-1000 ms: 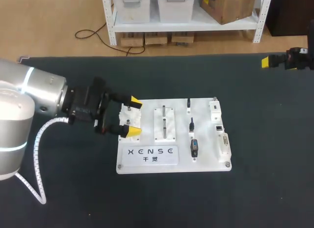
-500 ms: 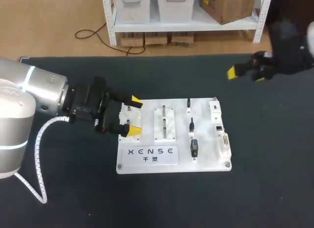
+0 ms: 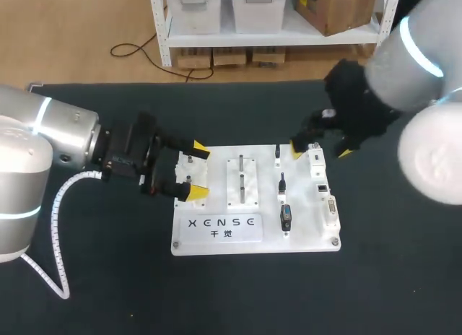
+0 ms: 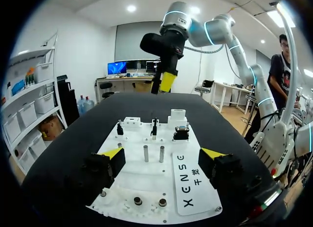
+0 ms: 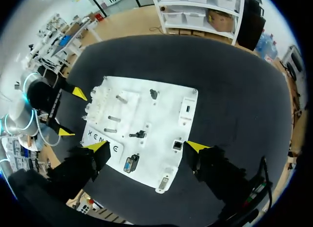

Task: Insert the Ethernet cable into its matching sockets.

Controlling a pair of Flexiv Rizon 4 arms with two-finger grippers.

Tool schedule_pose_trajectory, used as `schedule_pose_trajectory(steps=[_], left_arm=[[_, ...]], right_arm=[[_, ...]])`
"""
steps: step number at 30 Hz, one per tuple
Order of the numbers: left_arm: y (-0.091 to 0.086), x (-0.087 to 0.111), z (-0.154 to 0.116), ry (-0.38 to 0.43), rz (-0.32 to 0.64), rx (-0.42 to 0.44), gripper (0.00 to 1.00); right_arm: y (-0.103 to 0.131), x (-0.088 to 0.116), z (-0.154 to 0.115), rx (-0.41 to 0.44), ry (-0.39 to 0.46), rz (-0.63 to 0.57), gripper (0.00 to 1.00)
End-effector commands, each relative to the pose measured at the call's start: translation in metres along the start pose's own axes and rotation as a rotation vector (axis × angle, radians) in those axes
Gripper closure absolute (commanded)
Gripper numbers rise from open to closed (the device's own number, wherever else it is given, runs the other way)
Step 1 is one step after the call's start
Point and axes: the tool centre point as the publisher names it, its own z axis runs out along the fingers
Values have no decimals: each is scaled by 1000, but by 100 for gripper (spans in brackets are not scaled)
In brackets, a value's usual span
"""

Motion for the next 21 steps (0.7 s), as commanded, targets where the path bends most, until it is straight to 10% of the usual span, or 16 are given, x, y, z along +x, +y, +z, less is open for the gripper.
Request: schedule_pose_trajectory(steps=[1,21], left_arm=[[0,1,0,-4,2,-1,0],[0,1,0,-4,2,-1,0]], right_arm=[[14,-1,24,227,27,17,0],[12,6,79,342,105,125,0]])
